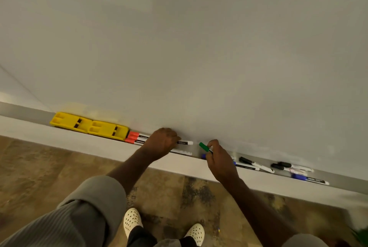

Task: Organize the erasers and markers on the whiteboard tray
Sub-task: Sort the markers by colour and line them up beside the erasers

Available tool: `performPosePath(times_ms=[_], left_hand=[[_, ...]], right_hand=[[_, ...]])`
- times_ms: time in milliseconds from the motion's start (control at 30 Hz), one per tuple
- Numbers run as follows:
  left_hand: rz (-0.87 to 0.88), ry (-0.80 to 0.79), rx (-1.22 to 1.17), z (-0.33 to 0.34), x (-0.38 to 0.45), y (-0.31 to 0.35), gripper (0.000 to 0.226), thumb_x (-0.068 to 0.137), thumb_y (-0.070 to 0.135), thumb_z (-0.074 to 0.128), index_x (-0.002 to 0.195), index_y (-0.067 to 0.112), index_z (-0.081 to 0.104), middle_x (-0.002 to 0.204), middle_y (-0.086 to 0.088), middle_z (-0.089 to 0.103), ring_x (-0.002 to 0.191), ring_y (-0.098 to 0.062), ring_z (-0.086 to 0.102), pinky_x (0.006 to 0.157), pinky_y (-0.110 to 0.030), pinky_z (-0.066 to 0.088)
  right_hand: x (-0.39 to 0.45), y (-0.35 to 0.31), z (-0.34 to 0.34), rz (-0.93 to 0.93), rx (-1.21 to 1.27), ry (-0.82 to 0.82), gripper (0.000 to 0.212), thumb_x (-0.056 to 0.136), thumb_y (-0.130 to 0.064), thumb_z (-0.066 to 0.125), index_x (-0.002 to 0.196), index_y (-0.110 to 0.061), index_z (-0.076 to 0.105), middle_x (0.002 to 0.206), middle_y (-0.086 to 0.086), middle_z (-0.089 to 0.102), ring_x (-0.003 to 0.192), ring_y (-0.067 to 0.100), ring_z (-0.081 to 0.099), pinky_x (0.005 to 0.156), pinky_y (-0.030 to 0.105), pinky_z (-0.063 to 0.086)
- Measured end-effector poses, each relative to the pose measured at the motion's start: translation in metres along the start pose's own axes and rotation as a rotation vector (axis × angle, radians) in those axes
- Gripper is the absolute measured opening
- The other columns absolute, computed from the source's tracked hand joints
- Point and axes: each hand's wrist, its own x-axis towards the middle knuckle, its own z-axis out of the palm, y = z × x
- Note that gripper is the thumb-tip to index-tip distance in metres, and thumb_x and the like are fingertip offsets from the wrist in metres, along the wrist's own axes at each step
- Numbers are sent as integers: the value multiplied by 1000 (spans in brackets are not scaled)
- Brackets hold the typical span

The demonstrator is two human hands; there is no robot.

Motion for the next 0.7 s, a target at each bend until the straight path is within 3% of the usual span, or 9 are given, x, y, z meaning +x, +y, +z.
performPosePath(times_ms=[67, 167, 367, 467, 533, 700], left_hand=[[-2, -57, 36, 8, 4, 3, 17, 87, 15, 60, 101, 16, 70, 91, -5, 71, 85, -28, 65, 75, -37, 53], [-10, -94, 79, 18, 2, 1, 15, 82, 13, 62, 94, 17, 70, 89, -4, 71, 83, -27, 66, 74, -34, 53], [46, -51, -34, 31, -7, -12, 29, 98, 28, 40, 102, 15, 66, 101, -6, 69, 95, -29, 63, 85, -39, 51], [72, 56, -196, 28, -20, -20, 23, 93, 18, 53, 108, 12, 68, 106, -9, 72, 95, -29, 66, 80, -38, 57], [64, 106, -274, 25, -28, -26, 27, 89, 10, 58, 112, 12, 70, 113, -8, 72, 102, -26, 66, 85, -36, 58], [-26, 143, -352, 22, -47, -37, 32, 86, 8, 57, 116, 14, 69, 115, -6, 72, 104, -24, 65, 88, -35, 57]], right_hand=[[-4, 3, -4, 57, -8, 34, 17, 94, -21, 48, 102, -34, 39, 85, -5, 59, 66, 8, 56, 59, 28, 52], [-7, 5, -7, 100, -25, 81, 19, 93, -18, 50, 103, -32, 42, 93, -4, 60, 72, 8, 57, 63, 22, 50], [-6, -7, 2, 55, -85, 109, 31, 89, -13, 58, 116, -27, 50, 116, -3, 58, 98, 13, 55, 81, 25, 52], [2, -22, 11, 1, -153, 118, 31, 88, -12, 58, 117, -23, 55, 114, 0, 62, 100, 17, 55, 83, 30, 51], [8, -33, 17, -62, -219, 131, 29, 87, -12, 58, 115, -21, 58, 109, 2, 65, 95, 21, 56, 81, 33, 51], [20, -58, 30, -138, -333, 135, 24, 86, -14, 61, 109, -22, 63, 101, 2, 71, 90, 26, 60, 77, 40, 51]])
